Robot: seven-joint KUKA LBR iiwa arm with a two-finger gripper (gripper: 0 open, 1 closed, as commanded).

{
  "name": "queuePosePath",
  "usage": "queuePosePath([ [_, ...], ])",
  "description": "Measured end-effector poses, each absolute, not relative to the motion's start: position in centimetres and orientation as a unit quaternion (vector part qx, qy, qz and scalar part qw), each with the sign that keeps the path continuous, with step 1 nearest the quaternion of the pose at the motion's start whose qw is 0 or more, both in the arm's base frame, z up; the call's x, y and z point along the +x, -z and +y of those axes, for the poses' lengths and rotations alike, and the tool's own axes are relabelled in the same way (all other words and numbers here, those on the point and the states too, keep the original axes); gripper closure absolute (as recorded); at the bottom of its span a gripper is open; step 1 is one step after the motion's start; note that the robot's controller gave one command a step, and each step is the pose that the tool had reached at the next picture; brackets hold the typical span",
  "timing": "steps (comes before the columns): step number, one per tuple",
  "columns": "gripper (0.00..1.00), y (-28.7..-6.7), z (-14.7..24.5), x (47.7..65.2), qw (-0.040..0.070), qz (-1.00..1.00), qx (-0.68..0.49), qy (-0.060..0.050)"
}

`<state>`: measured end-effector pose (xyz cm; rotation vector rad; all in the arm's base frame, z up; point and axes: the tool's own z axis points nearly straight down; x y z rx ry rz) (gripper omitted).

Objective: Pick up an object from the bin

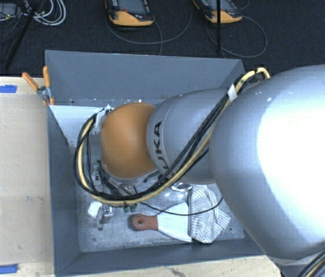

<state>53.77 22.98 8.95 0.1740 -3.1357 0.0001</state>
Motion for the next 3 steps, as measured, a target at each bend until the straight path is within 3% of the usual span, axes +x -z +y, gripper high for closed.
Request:
queuePosePath([
  [1, 1.0, -7.51, 23.48, 52.5, 0.006, -0.999, 0.048, -0.001],
  [3, 1.0, -7.79, 23.44, 52.4, 0.005, -0.999, 0.048, -0.001],
])
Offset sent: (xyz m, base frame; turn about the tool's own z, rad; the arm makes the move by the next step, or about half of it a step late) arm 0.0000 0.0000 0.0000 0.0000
